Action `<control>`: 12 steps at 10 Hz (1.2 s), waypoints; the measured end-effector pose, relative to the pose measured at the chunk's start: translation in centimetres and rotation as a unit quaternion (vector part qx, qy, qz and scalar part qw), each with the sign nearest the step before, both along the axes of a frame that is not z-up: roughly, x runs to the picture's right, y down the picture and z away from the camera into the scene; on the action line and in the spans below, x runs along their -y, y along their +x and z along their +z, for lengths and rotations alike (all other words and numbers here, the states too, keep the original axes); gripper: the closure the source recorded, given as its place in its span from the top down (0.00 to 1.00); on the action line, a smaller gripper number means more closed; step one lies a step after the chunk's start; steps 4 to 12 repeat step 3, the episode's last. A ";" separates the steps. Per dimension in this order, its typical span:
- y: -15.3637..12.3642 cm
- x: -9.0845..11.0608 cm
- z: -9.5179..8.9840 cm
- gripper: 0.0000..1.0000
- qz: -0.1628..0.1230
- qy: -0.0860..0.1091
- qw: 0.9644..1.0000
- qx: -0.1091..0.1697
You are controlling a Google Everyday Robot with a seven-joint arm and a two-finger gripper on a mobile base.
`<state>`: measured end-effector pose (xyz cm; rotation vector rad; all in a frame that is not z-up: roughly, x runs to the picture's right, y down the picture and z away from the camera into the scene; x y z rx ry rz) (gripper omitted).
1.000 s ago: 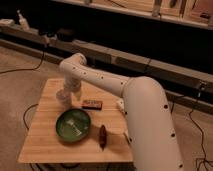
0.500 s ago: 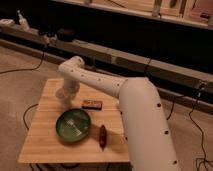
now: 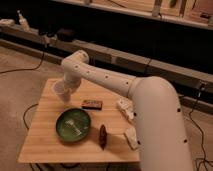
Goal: Pick up the ceramic cup
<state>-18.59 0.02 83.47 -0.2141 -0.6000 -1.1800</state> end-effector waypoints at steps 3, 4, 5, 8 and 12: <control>3.6 2.0 -3.8 0.13 0.012 0.010 1.000 -0.014; 3.6 2.0 -3.8 0.13 0.012 0.010 1.000 -0.014; 3.6 2.0 -3.8 0.13 0.012 0.010 1.000 -0.014; 3.6 2.0 -3.8 0.13 0.012 0.010 1.000 -0.014; 3.6 2.0 -3.8 0.13 0.012 0.010 1.000 -0.014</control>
